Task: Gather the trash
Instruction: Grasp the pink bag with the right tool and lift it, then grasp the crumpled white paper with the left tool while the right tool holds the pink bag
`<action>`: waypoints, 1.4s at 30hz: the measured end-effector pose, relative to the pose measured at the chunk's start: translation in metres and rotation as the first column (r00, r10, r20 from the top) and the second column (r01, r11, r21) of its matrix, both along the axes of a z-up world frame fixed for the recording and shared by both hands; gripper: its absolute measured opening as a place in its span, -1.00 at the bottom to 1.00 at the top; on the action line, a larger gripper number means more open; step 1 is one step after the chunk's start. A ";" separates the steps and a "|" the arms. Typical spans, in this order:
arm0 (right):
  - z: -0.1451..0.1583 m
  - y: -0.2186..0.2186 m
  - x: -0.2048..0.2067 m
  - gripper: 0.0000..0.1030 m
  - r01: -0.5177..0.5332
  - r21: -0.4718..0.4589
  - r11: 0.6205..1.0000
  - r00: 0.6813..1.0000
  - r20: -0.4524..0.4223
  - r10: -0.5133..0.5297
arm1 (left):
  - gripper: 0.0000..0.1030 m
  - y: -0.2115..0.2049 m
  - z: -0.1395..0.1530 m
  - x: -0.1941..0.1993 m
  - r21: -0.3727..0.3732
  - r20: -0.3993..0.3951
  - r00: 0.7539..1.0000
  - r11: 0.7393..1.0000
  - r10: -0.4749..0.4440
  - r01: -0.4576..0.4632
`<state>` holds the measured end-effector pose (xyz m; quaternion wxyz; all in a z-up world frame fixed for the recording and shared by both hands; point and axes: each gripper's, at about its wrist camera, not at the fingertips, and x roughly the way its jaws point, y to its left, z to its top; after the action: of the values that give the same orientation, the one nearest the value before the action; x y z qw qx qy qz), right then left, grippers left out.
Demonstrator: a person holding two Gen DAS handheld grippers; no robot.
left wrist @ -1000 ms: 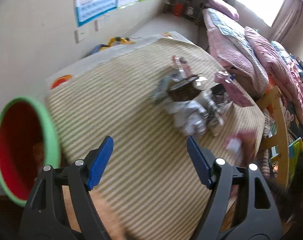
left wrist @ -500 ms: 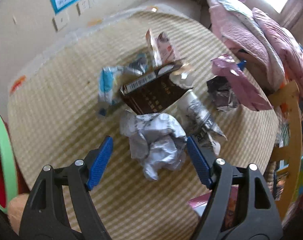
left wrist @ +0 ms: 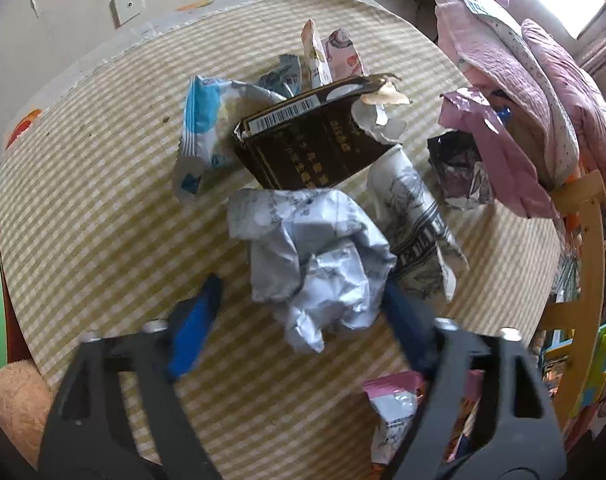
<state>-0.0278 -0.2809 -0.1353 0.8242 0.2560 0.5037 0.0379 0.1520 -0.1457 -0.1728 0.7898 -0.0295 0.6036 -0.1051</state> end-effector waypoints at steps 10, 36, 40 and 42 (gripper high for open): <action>-0.001 0.001 0.001 0.17 -0.004 -0.003 1.000 1.000 -0.005 0.004 | -0.29 0.021 0.028 -0.026 -0.058 0.049 0.998 0.998 -0.033 0.036; 0.003 0.010 0.002 -0.18 -0.038 -0.031 0.999 0.999 0.003 0.038 | 0.51 0.063 0.037 -0.075 0.027 0.185 0.981 0.998 -0.055 0.051; 0.004 0.011 0.002 -0.17 -0.039 -0.037 0.999 0.999 0.004 0.039 | 0.59 0.055 0.040 -0.076 0.108 0.250 0.964 0.992 -0.096 0.071; 0.004 0.011 0.002 -0.17 -0.039 -0.039 0.998 0.999 0.003 0.039 | 0.59 0.054 0.038 -0.074 0.124 0.250 0.963 0.990 -0.103 0.073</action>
<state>-0.0261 -0.2699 -0.1316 0.8291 0.2301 0.5076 0.0447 0.0779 -0.0914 -0.1351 0.8559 0.0563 0.5024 -0.1084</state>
